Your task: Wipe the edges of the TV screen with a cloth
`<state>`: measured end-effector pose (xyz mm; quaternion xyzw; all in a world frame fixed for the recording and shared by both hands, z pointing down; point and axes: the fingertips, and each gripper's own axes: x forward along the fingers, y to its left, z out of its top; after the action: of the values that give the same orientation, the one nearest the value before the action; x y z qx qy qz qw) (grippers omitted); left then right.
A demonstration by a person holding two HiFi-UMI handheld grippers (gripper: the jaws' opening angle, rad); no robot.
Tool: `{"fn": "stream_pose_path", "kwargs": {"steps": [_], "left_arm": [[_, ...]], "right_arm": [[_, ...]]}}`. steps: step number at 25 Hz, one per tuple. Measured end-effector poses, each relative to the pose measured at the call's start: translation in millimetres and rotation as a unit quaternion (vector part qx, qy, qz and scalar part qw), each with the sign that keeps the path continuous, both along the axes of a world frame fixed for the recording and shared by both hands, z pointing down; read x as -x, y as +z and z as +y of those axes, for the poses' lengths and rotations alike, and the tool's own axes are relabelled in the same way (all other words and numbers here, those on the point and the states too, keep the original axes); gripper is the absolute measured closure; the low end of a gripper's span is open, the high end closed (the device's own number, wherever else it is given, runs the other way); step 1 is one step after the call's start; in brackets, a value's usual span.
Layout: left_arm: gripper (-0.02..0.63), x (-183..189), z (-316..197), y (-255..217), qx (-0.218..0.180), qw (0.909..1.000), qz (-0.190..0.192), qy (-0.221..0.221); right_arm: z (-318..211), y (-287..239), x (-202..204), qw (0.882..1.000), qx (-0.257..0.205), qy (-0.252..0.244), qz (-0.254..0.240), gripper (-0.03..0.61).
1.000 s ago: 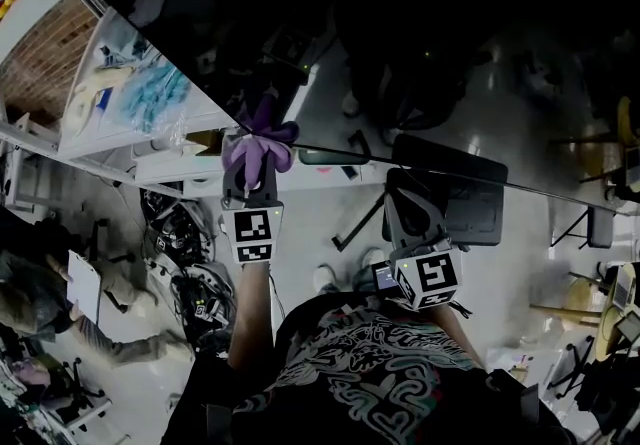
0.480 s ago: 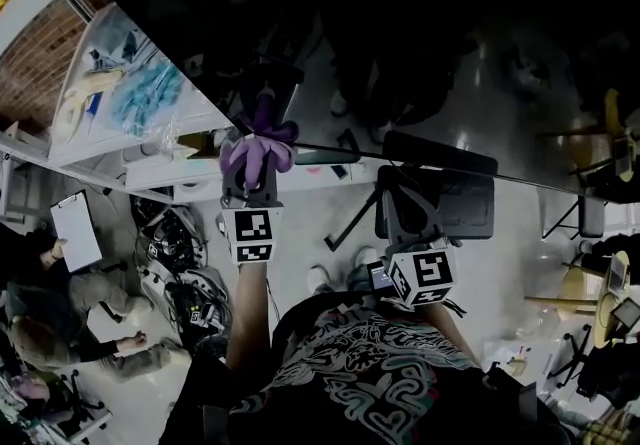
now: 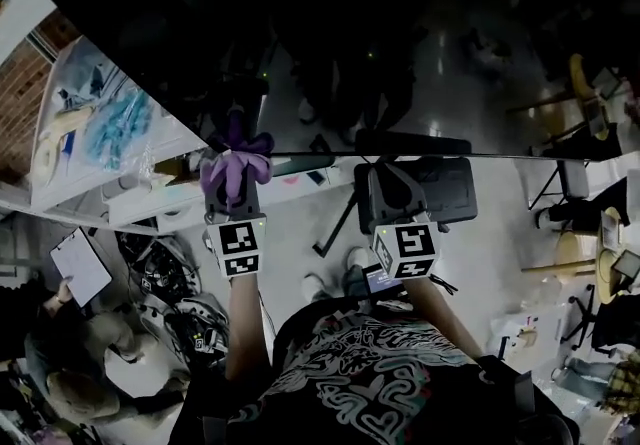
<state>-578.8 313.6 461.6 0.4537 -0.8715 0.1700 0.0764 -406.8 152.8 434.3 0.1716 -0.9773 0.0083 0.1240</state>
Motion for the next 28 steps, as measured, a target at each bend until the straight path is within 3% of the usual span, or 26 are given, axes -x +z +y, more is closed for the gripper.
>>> {"fn": "stream_pose_path", "kwargs": {"steps": [5, 14, 28], "left_arm": [[0.548, 1.6, -1.6, 0.2, -0.001, 0.9999, 0.001, 0.012], [0.548, 0.2, -2.9, 2.2, -0.016, 0.9994, 0.013, 0.029], [0.548, -21.8, -27.3, 0.2, -0.022, 0.9980, 0.033, 0.050]], "right_arm": [[-5.0, 1.8, -6.7, 0.999, -0.021, 0.031, 0.010, 0.543], [-16.5, 2.2, -34.5, 0.995, -0.020, 0.094, 0.011, 0.543], [-24.4, -1.7, -42.3, 0.996, -0.008, 0.091, -0.006, 0.543]]}}
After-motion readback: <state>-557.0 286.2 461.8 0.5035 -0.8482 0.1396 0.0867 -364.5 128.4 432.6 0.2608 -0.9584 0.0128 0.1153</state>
